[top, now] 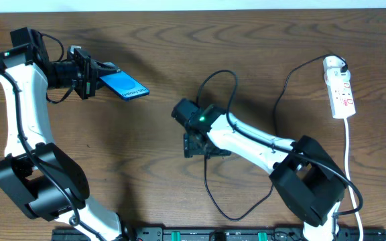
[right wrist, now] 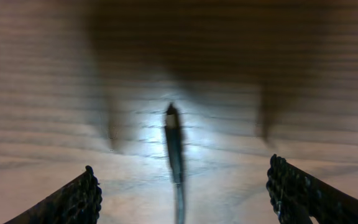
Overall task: Plug charger to phone and switch on socket
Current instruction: 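Move the right gripper down to the black cable's plug end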
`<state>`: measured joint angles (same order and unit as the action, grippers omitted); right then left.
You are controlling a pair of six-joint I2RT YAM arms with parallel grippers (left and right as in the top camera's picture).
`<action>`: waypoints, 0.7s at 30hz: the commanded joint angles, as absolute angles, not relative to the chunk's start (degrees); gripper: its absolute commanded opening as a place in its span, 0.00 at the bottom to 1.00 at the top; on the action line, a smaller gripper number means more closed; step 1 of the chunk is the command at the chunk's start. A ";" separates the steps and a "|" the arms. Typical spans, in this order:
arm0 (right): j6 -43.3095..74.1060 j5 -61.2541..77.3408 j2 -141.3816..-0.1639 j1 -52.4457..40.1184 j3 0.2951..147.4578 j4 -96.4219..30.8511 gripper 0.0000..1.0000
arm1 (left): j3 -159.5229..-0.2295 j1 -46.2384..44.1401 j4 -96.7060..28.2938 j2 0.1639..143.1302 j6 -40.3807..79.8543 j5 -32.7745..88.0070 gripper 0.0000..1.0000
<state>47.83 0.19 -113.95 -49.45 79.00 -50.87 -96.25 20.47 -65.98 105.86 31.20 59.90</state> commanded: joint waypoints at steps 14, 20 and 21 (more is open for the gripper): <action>49.74 -3.09 -117.75 -51.77 78.48 -48.84 0.78 | -97.25 20.56 -66.85 104.57 30.41 60.40 0.07; 49.74 -3.09 -118.50 -51.86 78.48 -48.58 0.76 | -97.25 20.56 -66.85 104.57 30.41 60.38 0.07; 49.74 -3.09 -118.67 -51.86 78.48 -48.51 0.75 | -97.25 20.56 -66.85 104.57 30.41 60.38 0.07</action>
